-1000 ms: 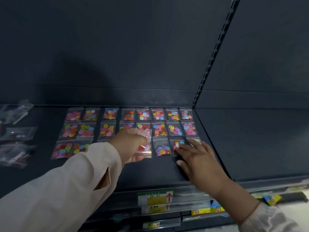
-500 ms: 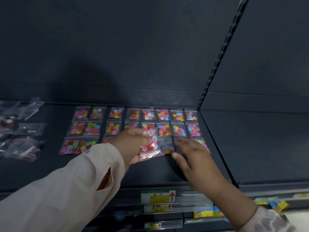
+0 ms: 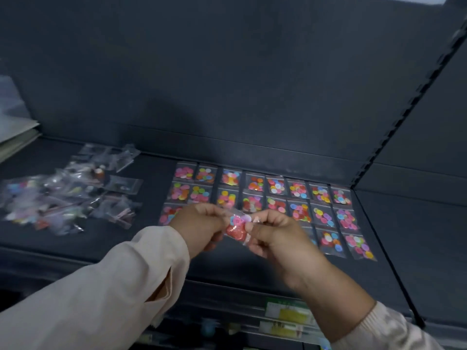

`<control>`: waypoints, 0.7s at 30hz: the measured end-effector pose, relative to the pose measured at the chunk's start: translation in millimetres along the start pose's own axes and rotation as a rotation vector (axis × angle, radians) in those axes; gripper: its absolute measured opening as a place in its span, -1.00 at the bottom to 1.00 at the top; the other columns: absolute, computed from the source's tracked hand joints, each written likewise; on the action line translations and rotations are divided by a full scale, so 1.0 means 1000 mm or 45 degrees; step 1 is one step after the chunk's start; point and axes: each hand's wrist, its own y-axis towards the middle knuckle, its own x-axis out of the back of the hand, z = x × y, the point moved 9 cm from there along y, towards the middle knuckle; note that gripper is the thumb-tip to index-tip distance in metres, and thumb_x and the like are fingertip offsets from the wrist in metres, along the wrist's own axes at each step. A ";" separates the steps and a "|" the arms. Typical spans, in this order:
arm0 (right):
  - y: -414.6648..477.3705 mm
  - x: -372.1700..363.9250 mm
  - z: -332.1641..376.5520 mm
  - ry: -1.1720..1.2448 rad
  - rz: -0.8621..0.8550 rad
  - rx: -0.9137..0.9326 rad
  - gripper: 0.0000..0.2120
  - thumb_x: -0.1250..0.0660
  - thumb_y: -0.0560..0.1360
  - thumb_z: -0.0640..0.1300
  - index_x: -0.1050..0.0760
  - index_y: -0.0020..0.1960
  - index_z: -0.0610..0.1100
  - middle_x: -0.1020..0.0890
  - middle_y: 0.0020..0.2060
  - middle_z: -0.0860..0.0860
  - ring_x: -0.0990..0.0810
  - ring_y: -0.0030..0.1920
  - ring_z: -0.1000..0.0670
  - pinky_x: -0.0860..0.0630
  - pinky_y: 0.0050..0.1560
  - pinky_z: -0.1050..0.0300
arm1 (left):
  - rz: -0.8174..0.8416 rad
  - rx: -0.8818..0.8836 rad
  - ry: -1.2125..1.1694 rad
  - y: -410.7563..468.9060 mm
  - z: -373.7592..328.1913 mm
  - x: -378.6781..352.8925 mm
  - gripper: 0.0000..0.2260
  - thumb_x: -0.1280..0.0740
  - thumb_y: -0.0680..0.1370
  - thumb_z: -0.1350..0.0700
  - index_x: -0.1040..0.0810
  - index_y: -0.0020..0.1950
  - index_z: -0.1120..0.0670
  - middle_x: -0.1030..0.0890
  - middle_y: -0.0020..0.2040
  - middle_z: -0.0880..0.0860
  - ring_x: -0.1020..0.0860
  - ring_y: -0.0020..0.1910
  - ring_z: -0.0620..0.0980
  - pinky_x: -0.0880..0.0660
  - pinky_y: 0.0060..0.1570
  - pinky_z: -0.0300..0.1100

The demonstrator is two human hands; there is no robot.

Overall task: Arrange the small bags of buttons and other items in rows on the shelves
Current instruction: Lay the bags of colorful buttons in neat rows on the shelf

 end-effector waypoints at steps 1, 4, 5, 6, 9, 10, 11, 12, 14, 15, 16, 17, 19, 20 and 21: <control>0.003 -0.008 -0.001 0.037 0.007 -0.024 -0.88 -0.36 0.46 -0.33 -0.53 -0.17 -0.13 -0.62 -0.32 -0.03 -0.55 -0.38 0.09 -0.50 -0.36 0.22 | 0.004 0.011 0.019 -0.001 0.003 0.010 -0.86 -0.35 0.49 0.26 -0.57 -0.20 0.04 -0.57 -0.31 0.08 -0.50 -0.37 -0.02 -0.46 -0.32 -0.18; 0.011 -0.035 0.000 0.026 0.057 -0.040 -0.88 -0.33 0.48 -0.32 -0.53 -0.14 -0.13 -0.67 -0.26 -0.02 -0.63 -0.30 0.08 -0.54 -0.30 0.18 | 0.067 0.042 0.133 -0.008 0.011 0.034 -0.82 -0.39 0.44 0.32 -0.55 -0.13 0.03 -0.63 -0.25 0.12 -0.56 -0.37 0.01 -0.49 -0.33 -0.20; 0.014 -0.044 0.001 -0.013 0.076 -0.023 -0.87 -0.33 0.49 -0.32 -0.53 -0.15 -0.12 -0.67 -0.26 -0.01 -0.63 -0.31 0.09 -0.54 -0.30 0.19 | 0.083 0.035 0.182 -0.009 0.013 0.042 -0.81 -0.40 0.43 0.31 -0.54 -0.10 0.03 -0.63 -0.26 0.11 -0.57 -0.36 0.01 -0.48 -0.32 -0.20; 0.016 -0.053 0.002 -0.074 0.086 0.001 -0.86 -0.32 0.49 -0.32 -0.53 -0.14 -0.10 -0.66 -0.26 0.00 -0.62 -0.32 0.10 -0.52 -0.31 0.20 | 0.080 0.016 0.220 -0.010 0.013 0.050 -0.82 -0.40 0.43 0.29 -0.54 -0.08 0.02 -0.62 -0.28 0.09 -0.55 -0.36 0.00 -0.45 -0.33 -0.21; 0.028 -0.077 0.004 -0.329 0.103 0.071 -0.84 -0.30 0.50 -0.34 -0.52 -0.08 -0.08 -0.59 -0.25 0.00 -0.57 -0.31 0.12 -0.48 -0.35 0.29 | -0.012 -0.049 0.298 -0.011 0.015 0.084 -0.85 -0.40 0.45 0.25 -0.54 -0.09 0.01 -0.57 -0.33 0.03 -0.51 -0.36 -0.04 -0.40 -0.34 -0.23; 0.032 -0.086 0.004 -0.410 0.121 0.096 -0.83 -0.30 0.50 -0.34 -0.52 -0.07 -0.08 -0.58 -0.24 -0.01 -0.56 -0.31 0.12 -0.47 -0.35 0.31 | -0.043 -0.059 0.330 -0.011 0.016 0.095 -0.85 -0.39 0.46 0.22 -0.54 -0.06 0.00 -0.57 -0.31 0.02 -0.52 -0.34 -0.05 -0.41 -0.32 -0.24; 0.035 -0.095 0.004 -0.476 0.147 0.120 -0.82 -0.30 0.50 -0.35 -0.52 -0.07 -0.08 -0.58 -0.23 -0.02 -0.55 -0.31 0.13 -0.46 -0.36 0.33 | -0.069 -0.073 0.370 -0.011 0.018 0.106 -0.85 -0.39 0.47 0.19 -0.53 -0.04 -0.02 -0.58 -0.28 0.00 -0.53 -0.31 -0.07 -0.41 -0.28 -0.25; 0.038 -0.105 0.003 -0.523 0.172 0.144 -0.81 -0.30 0.50 -0.36 -0.52 -0.09 -0.08 -0.57 -0.25 -0.02 -0.54 -0.33 0.13 -0.44 -0.36 0.35 | -0.089 -0.086 0.410 -0.012 0.019 0.116 -0.85 -0.39 0.47 0.17 -0.53 -0.02 -0.04 -0.58 -0.24 -0.01 -0.53 -0.28 -0.08 -0.41 -0.24 -0.26; 0.043 -0.123 -0.001 -0.613 0.208 0.177 -0.78 -0.28 0.50 -0.38 -0.50 -0.13 -0.07 -0.55 -0.28 -0.01 -0.52 -0.36 0.13 -0.44 -0.36 0.36 | -0.111 -0.111 0.476 -0.012 0.021 0.131 -0.85 -0.38 0.48 0.14 -0.51 0.01 -0.05 -0.57 -0.18 -0.03 -0.53 -0.23 -0.10 -0.41 -0.20 -0.27; 0.046 -0.130 -0.004 -0.659 0.219 0.184 -0.77 -0.27 0.51 -0.37 -0.50 -0.14 -0.05 -0.55 -0.28 -0.01 -0.52 -0.35 0.12 -0.46 -0.33 0.33 | -0.117 -0.127 0.504 -0.013 0.022 0.136 -0.85 -0.38 0.48 0.13 -0.50 0.01 -0.05 -0.56 -0.17 -0.04 -0.53 -0.21 -0.10 -0.41 -0.19 -0.29; 0.048 -0.137 -0.008 -0.694 0.236 0.177 -0.77 -0.27 0.51 -0.37 -0.50 -0.14 -0.04 -0.55 -0.27 -0.01 -0.52 -0.32 0.10 -0.49 -0.28 0.29 | -0.124 -0.146 0.530 -0.013 0.023 0.141 -0.85 -0.37 0.49 0.13 -0.49 0.00 -0.07 -0.56 -0.16 -0.06 -0.54 -0.19 -0.11 -0.41 -0.18 -0.31; 0.050 -0.143 -0.013 -0.715 0.255 0.163 -0.77 -0.27 0.51 -0.36 -0.50 -0.13 -0.02 -0.56 -0.25 -0.01 -0.54 -0.29 0.08 -0.52 -0.23 0.24 | -0.130 -0.164 0.557 -0.013 0.024 0.144 -0.85 -0.37 0.49 0.12 -0.49 -0.01 -0.08 -0.55 -0.16 -0.08 -0.54 -0.17 -0.12 -0.42 -0.16 -0.33; 0.052 -0.152 -0.018 -0.764 0.272 0.186 -0.78 -0.28 0.51 -0.32 -0.52 -0.08 0.00 -0.59 -0.18 0.02 -0.58 -0.18 0.06 -0.54 -0.12 0.19 | -0.136 -0.192 0.608 -0.012 0.026 0.150 -0.86 -0.36 0.50 0.11 -0.47 -0.03 -0.11 -0.56 -0.16 -0.11 -0.55 -0.14 -0.14 -0.45 -0.11 -0.32; 0.051 -0.154 -0.016 -0.859 0.252 0.255 -0.80 -0.29 0.50 -0.30 -0.54 -0.03 0.00 -0.60 -0.12 0.07 -0.58 -0.11 0.06 -0.53 -0.06 0.21 | -0.135 -0.204 0.641 -0.011 0.028 0.152 -0.86 -0.35 0.50 0.11 -0.47 -0.03 -0.12 -0.56 -0.15 -0.12 -0.56 -0.13 -0.14 -0.47 -0.06 -0.29; 0.049 -0.154 -0.010 -1.019 0.208 0.359 -0.79 -0.30 0.51 -0.27 -0.54 0.04 0.00 -0.57 -0.05 0.14 -0.56 -0.04 0.09 -0.50 -0.01 0.25 | -0.132 -0.217 0.683 -0.011 0.029 0.153 -0.85 -0.35 0.51 0.11 -0.46 -0.03 -0.13 -0.56 -0.15 -0.14 -0.56 -0.11 -0.14 -0.49 -0.01 -0.25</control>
